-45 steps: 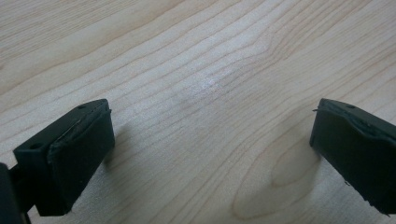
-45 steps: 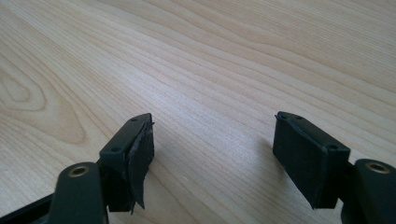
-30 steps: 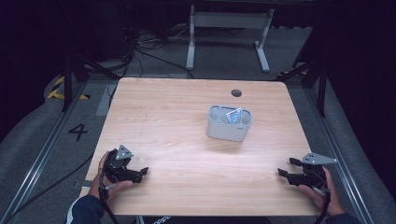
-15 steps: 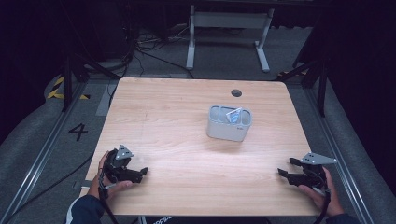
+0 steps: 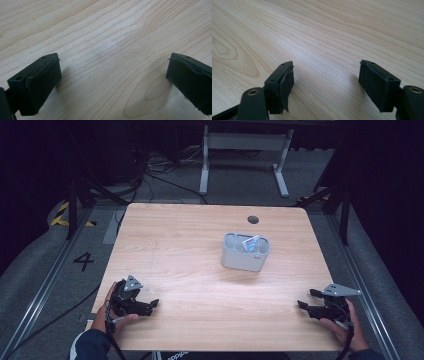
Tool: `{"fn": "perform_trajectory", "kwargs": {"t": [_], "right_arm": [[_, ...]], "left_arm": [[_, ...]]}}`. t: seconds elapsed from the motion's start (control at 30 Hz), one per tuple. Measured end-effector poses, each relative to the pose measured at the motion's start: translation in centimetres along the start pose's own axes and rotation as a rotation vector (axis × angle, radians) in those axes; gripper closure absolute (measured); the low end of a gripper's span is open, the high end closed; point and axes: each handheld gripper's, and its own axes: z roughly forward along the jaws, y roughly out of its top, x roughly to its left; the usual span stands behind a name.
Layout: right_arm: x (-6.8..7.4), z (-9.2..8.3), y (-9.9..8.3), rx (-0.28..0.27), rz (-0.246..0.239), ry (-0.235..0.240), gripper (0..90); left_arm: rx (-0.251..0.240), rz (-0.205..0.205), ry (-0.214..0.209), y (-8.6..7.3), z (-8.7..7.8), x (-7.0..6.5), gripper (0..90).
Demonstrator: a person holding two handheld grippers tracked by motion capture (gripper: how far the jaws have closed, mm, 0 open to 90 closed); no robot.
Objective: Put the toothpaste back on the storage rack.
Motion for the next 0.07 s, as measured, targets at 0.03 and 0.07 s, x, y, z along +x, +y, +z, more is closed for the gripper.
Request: {"fn": "perform_trajectory", "kwargs": {"t": [0.03, 0.07], "right_arm": [[-0.01, 0.0, 0.0, -0.001, 0.0, 0.0, 28.5], [-0.02, 0.0, 0.0, -0.001, 0.001, 0.0, 28.5]], "left_arm": [[0.0, -0.002, -0.003, -0.01, 0.01, -0.02, 0.3], [0.0, -0.002, -0.003, -0.01, 0.01, -0.02, 0.3]]}}
